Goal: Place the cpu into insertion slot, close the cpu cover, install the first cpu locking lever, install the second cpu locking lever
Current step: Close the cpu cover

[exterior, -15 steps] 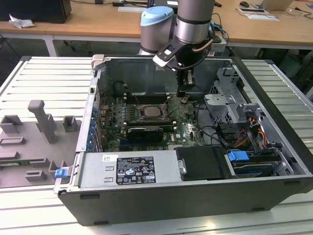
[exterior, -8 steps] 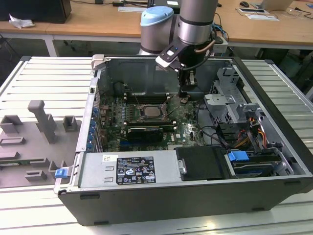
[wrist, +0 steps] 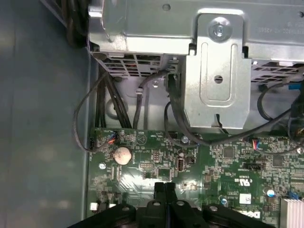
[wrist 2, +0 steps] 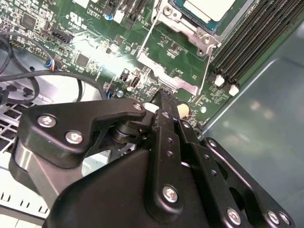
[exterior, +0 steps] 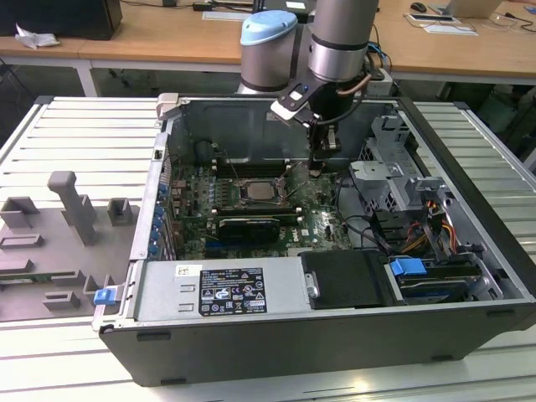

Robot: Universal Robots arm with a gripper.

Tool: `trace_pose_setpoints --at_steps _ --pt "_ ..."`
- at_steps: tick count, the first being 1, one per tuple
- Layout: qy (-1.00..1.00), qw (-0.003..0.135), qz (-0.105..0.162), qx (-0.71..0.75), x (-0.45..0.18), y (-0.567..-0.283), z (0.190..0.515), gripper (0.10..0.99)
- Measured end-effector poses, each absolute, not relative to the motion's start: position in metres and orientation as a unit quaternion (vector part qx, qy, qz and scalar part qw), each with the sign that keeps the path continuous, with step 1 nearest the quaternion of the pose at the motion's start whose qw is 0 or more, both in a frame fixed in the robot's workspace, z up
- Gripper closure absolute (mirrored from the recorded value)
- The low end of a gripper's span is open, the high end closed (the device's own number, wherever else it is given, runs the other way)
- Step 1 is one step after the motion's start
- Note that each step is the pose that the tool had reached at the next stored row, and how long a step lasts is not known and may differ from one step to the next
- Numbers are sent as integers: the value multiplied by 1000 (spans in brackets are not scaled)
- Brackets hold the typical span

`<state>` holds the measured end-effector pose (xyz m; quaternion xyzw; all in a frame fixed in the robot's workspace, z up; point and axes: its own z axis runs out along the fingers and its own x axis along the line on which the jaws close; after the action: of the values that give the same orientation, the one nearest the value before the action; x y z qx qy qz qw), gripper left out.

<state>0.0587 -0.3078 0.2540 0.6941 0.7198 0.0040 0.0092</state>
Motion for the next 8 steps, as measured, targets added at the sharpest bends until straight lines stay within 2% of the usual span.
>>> trace_pose_setpoints --at_steps 8 --pt "720 7 2 694 38 -308 250 980"
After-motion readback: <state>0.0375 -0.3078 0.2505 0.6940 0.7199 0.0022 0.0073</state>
